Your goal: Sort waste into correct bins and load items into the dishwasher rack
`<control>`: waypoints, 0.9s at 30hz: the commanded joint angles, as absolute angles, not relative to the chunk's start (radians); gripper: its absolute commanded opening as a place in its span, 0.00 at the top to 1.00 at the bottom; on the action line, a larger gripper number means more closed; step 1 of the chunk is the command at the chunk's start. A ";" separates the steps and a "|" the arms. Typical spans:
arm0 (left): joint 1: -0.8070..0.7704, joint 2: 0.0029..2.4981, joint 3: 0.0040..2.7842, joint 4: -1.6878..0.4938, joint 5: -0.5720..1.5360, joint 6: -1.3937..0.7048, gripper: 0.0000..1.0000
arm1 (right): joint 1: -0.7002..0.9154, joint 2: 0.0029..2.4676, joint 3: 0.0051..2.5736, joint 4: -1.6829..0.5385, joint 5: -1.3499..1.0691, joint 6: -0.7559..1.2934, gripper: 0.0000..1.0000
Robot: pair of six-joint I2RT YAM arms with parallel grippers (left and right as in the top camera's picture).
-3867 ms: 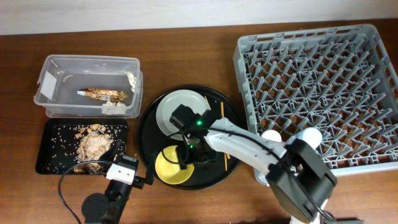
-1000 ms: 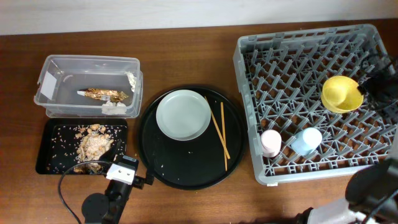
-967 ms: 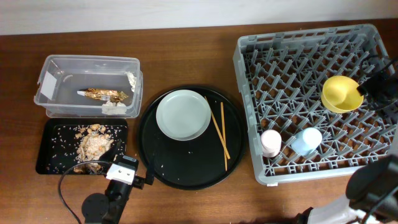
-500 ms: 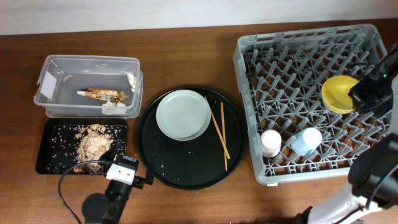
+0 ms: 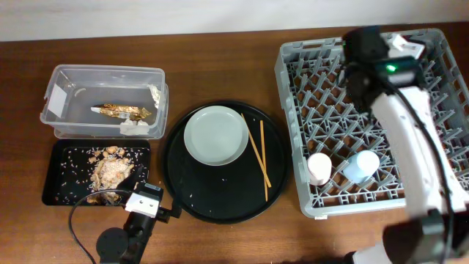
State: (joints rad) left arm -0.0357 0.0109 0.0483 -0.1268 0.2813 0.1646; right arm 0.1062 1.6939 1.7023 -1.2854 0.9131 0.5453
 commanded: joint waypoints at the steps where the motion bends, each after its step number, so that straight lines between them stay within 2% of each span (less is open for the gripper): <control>1: -0.030 0.005 0.039 -0.124 0.292 0.174 0.01 | 0.103 1.814 1.686 -1.294 1.076 0.585 0.96; 9: -0.030 0.005 0.039 -0.124 0.292 0.174 0.01 | 0.112 2.000 1.686 -1.309 1.124 0.585 0.96; 14: -0.030 0.005 0.039 -0.124 0.293 0.174 0.01 | 0.111 2.011 1.686 -1.285 1.171 0.585 0.96; 20: -0.030 0.005 0.039 -0.124 0.293 0.174 0.01 | 0.123 2.045 1.685 -1.306 1.091 0.585 0.96; 27: -0.030 0.005 0.039 -0.124 0.293 0.174 0.01 | 0.220 2.059 1.684 -1.337 1.058 0.585 0.94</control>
